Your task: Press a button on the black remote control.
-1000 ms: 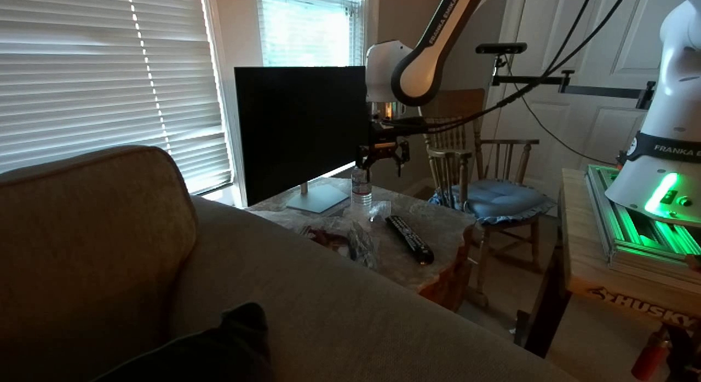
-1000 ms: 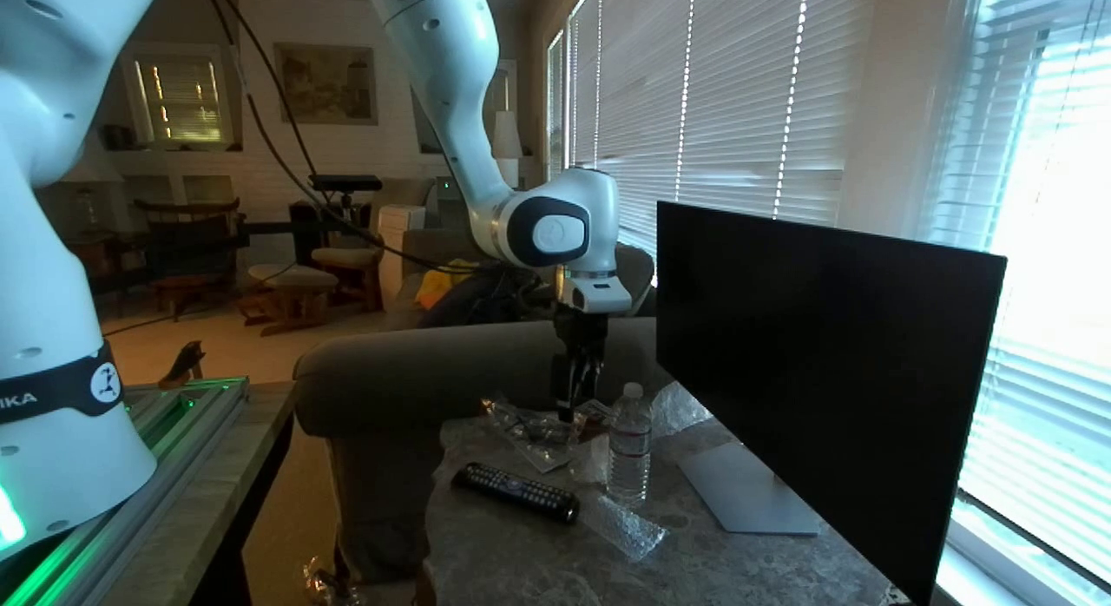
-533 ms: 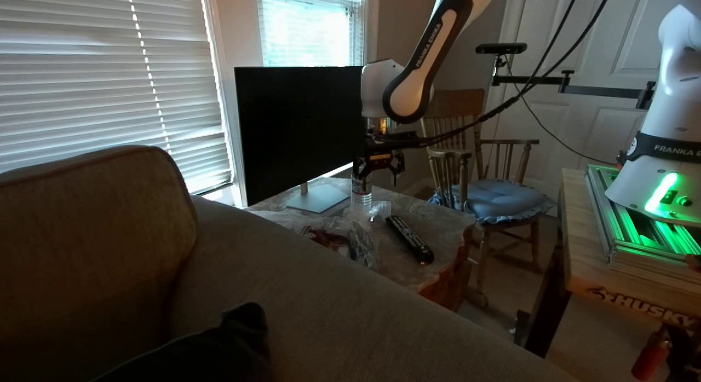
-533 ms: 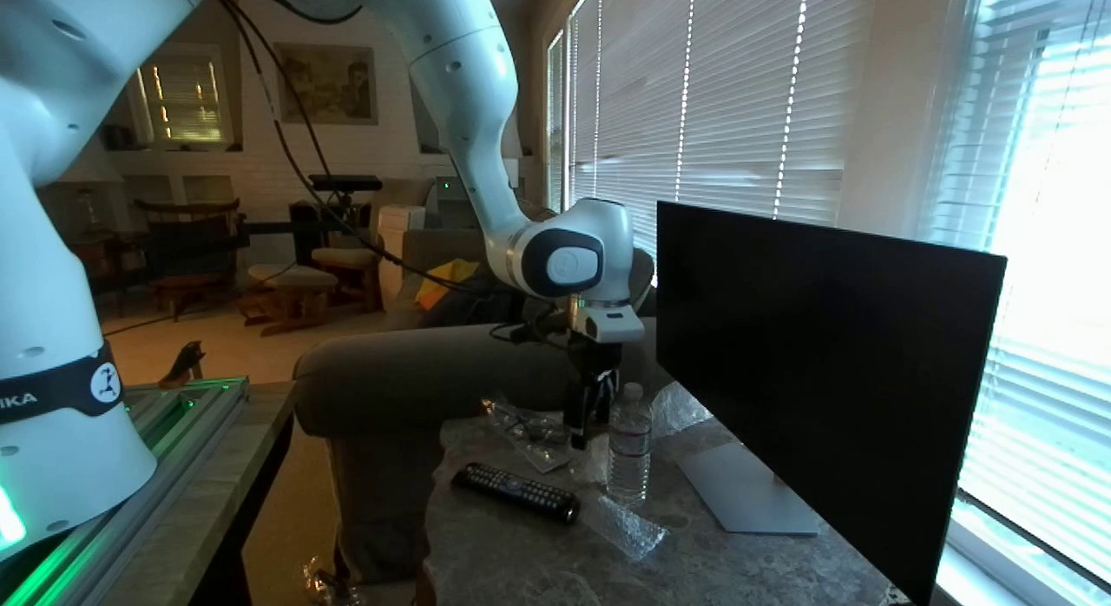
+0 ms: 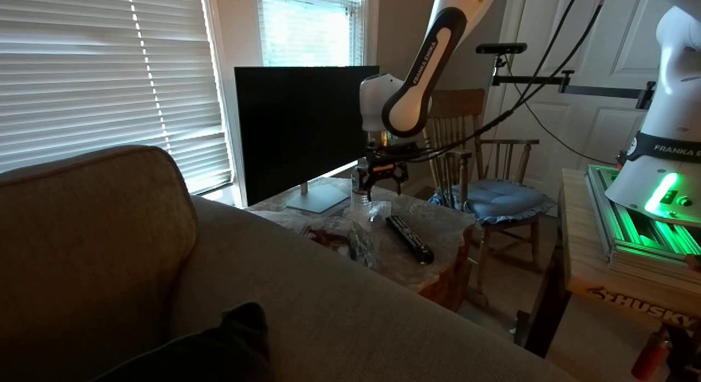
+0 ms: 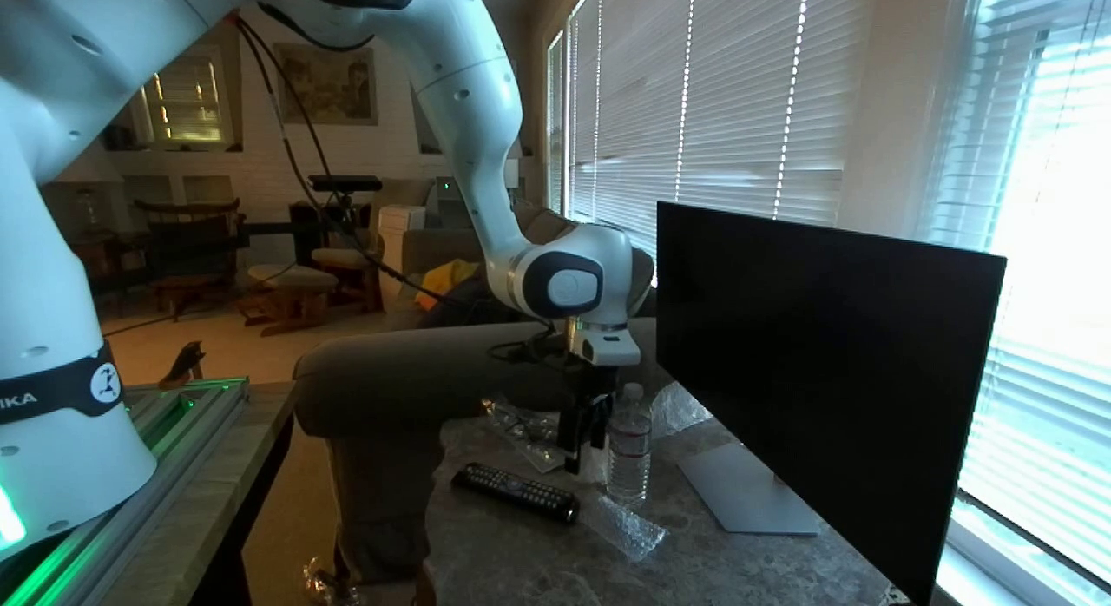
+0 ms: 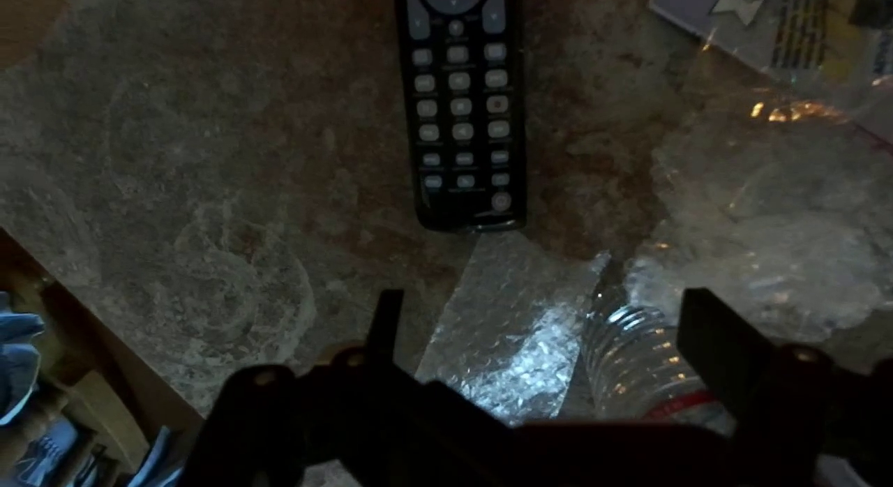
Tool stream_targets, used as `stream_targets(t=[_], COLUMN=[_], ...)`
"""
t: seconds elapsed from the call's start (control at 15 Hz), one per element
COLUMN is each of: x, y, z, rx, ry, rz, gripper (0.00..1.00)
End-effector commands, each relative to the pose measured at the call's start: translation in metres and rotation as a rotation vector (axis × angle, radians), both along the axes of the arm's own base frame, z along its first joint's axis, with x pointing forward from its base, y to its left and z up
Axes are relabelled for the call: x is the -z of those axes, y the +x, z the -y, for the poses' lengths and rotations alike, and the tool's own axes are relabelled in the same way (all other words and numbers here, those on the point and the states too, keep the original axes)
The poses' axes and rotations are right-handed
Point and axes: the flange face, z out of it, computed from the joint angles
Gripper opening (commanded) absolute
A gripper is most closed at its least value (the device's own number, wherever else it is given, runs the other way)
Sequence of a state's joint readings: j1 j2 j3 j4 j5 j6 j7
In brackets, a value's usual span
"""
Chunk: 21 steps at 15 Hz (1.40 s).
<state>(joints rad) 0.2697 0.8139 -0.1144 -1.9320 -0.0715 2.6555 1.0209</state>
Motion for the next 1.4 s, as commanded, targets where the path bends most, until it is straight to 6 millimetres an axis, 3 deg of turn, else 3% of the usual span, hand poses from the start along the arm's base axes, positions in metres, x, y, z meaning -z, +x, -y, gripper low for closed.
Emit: stream_targets(t=[0.0, 0.47, 0.53, 0.6, 0.73, 1.33], x=[0.004, 0.004, 0.004, 0.006, 0.008, 0.012], y=[0.001, -0.003, -0.003, -0.004, -0.008, -0.019], z=[-0.009, -0.006, -0.006, -0.004, -0.001, 0.001], rx=[0.022, -0.002, -0.002, 0.001, -0.005, -0.024], ry=[-0.002, -0.007, -0.007, -0.013, -0.016, 0.001], rz=[-0.023, -0.017, -0.017, -0.028, -0.048, -0.05], gripper=[1.0, 1.0, 0.95, 0.74, 0.69, 0.04])
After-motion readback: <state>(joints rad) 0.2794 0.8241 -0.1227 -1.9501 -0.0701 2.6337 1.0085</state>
